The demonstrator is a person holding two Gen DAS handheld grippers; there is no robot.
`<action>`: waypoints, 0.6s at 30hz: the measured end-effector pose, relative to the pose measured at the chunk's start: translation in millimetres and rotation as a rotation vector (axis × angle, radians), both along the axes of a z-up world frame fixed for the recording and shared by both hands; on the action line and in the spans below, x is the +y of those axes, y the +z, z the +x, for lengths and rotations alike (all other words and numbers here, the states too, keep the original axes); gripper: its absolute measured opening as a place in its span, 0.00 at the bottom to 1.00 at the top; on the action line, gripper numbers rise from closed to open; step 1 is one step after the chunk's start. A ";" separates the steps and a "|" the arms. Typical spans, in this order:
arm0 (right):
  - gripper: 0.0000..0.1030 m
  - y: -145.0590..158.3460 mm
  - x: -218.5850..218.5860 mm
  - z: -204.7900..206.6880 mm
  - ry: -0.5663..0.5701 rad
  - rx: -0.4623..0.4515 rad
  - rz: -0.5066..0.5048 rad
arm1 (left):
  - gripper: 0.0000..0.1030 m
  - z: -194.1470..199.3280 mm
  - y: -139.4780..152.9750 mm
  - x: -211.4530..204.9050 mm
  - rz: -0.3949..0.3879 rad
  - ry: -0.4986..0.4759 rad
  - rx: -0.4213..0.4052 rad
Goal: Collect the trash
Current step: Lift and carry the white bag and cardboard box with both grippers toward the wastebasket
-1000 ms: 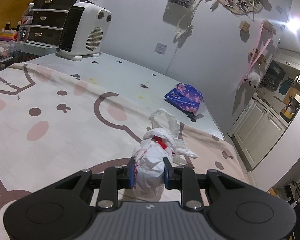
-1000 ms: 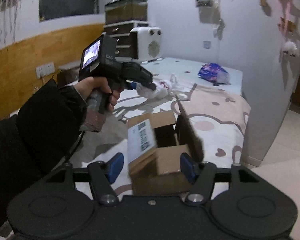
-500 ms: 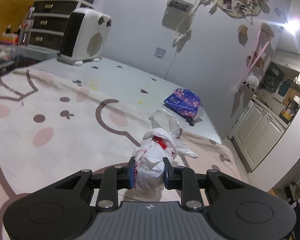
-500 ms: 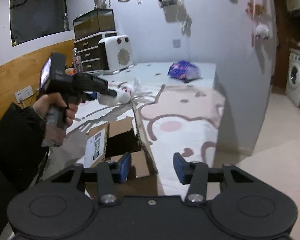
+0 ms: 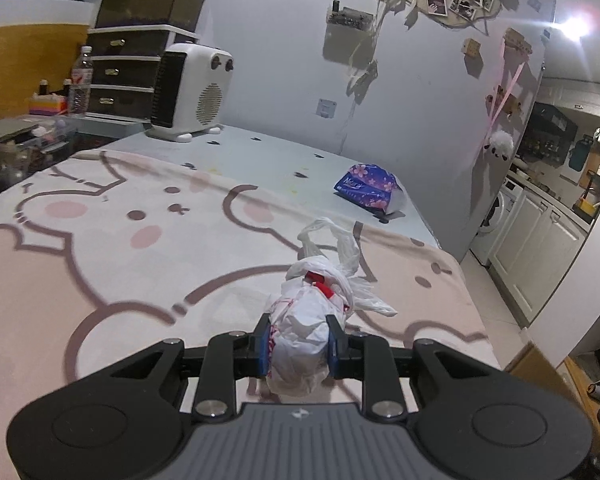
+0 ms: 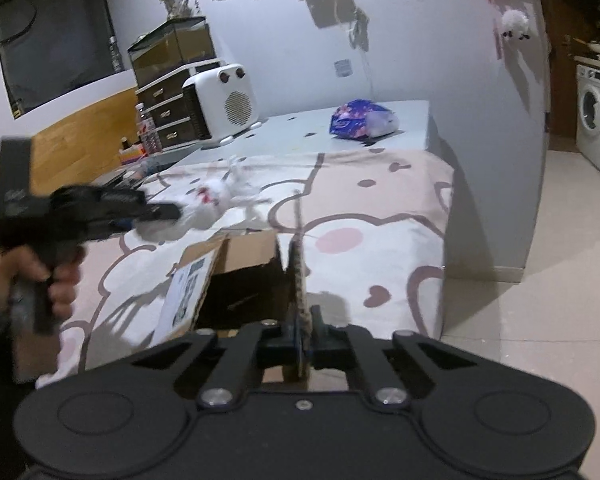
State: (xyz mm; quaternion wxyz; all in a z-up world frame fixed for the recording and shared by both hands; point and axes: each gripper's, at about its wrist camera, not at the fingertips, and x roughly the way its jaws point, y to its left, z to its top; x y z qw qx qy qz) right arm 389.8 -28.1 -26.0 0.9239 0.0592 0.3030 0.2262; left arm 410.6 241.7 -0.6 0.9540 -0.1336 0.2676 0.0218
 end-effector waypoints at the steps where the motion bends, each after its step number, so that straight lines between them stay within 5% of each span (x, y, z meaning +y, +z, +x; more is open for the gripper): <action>1: 0.03 0.0 -2.2 -3.7 -0.008 -0.005 -0.003 | 0.26 -7.7 1.5 -1.4 0.001 0.003 -0.003; 18: 0.03 12.0 -48.7 -67.3 -0.086 -0.047 -0.013 | 0.26 -134.1 26.3 -46.0 0.019 0.053 -0.097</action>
